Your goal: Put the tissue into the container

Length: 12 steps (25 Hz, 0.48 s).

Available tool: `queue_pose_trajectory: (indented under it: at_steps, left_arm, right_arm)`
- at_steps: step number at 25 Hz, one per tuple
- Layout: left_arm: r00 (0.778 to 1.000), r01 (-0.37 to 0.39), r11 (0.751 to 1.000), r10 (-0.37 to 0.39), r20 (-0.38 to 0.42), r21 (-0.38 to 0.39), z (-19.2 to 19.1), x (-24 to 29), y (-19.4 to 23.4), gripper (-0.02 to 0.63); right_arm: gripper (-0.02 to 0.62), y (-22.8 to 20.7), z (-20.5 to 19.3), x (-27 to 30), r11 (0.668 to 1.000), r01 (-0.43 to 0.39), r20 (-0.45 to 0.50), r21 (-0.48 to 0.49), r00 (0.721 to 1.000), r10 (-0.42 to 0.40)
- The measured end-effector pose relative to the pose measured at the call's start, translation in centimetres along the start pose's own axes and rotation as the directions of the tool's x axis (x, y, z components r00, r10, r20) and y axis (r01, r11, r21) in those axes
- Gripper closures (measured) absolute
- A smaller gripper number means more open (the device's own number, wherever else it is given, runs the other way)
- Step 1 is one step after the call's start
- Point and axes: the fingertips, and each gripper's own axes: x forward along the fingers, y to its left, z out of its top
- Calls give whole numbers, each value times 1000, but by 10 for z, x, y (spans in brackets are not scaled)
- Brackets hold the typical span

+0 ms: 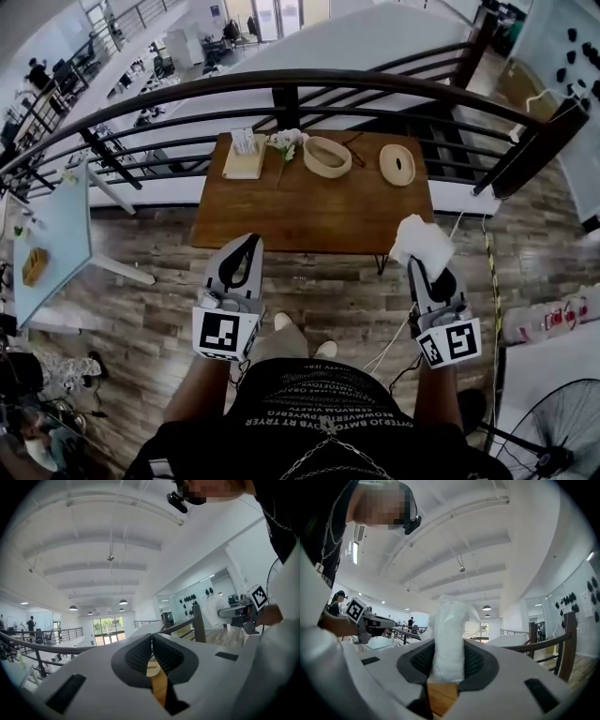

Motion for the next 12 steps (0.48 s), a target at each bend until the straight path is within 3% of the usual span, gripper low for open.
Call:
queue_pose_trajectory:
  at_steps: [12]
  left_arm:
    - [1000, 22, 1000, -22, -22, -15, -22, 70, 36, 575]
  right_arm:
    - [471, -23, -10, 75, 1000, -3, -23, -4, 1000, 3]
